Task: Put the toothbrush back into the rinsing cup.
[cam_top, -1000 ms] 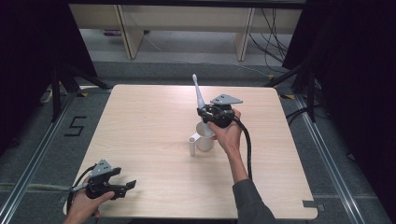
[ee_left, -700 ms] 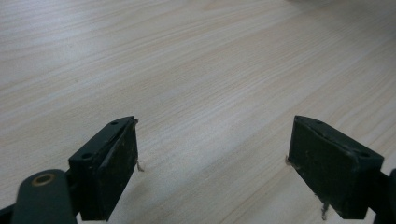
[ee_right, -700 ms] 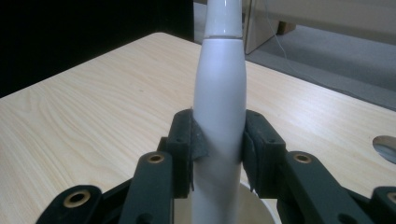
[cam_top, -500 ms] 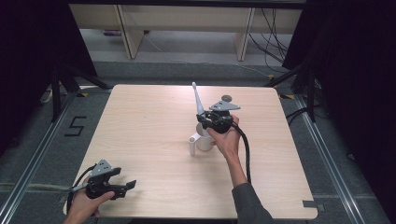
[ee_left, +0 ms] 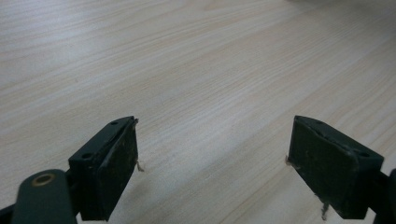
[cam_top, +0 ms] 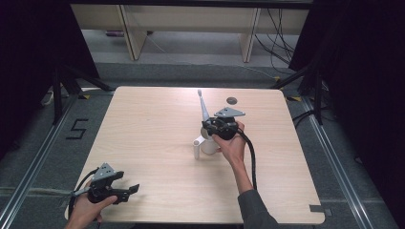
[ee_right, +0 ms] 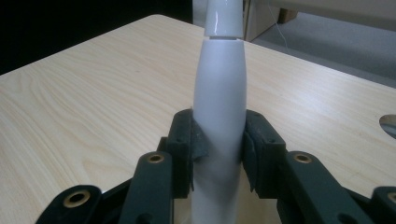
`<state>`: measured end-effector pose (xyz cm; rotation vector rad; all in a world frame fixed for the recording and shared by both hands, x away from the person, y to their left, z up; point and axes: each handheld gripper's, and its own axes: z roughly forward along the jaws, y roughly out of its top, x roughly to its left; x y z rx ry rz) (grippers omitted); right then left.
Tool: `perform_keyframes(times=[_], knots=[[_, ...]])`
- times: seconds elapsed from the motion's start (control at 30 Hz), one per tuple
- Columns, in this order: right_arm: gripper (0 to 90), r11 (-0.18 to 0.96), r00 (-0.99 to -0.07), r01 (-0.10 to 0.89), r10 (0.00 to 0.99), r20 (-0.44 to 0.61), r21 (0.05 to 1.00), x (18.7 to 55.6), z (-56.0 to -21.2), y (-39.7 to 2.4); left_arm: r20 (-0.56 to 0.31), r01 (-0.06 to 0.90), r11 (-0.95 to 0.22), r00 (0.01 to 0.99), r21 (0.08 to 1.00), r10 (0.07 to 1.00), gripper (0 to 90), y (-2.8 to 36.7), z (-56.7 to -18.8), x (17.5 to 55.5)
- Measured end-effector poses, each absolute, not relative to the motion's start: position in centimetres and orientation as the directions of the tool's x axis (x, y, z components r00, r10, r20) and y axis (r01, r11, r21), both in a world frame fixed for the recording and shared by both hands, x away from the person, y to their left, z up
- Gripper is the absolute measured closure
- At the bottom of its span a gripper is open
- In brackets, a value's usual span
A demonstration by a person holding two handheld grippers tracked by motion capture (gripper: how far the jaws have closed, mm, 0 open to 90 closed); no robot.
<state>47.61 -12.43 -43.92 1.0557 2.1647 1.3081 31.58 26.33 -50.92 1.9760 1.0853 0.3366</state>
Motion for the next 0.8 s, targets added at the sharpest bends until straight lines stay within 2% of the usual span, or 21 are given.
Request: perform_keyframes(times=[0.17, 0.2, 0.27, 0.33, 0.43, 0.53, 0.8], knots=[[66.9, 0.292, -0.641, 0.385, 0.767, 0.027, 0.876, 47.8, -44.4, -12.5, -0.149, 0.562, -0.272, 0.591, 0.782, 0.792, 15.3, 26.3, -51.0, 31.6], [66.9, 0.274, -0.635, 0.405, 0.77, 0.053, 0.872, 47.6, -44.6, -12.4, -0.147, 0.562, -0.275, 0.593, 0.78, 0.792, 15.3, 26.3, -51.0, 31.6], [66.9, 0.299, -0.644, 0.392, 0.764, 0.027, 0.87, 47.7, -44.7, -12.6, -0.152, 0.569, -0.273, 0.588, 0.776, 0.795, 15.3, 26.3, -50.9, 31.6], [66.9, 0.269, -0.627, 0.422, 0.777, 0.064, 0.866, 47.5, -44.9, -12.4, -0.154, 0.57, -0.27, 0.587, 0.776, 0.795, 15.3, 26.3, -50.9, 31.6], [66.8, 0.306, -0.64, 0.396, 0.768, 0.021, 0.866, 47.8, -45.0, -12.6, -0.157, 0.569, -0.263, 0.584, 0.779, 0.796, 15.3, 26.2, -51.0, 31.6], [66.8, 0.296, -0.63, 0.431, 0.775, 0.049, 0.852, 47.6, -45.2, -12.4, -0.157, 0.569, -0.264, 0.584, 0.779, 0.797, 15.3, 26.2, -51.0, 31.6], [65.9, 0.313, -0.645, 0.407, 0.764, 0.027, 0.858, 47.7, -45.2, -12.6, -0.15, 0.562, -0.27, 0.59, 0.782, 0.793, 15.3, 26.3, -51.0, 31.6]])
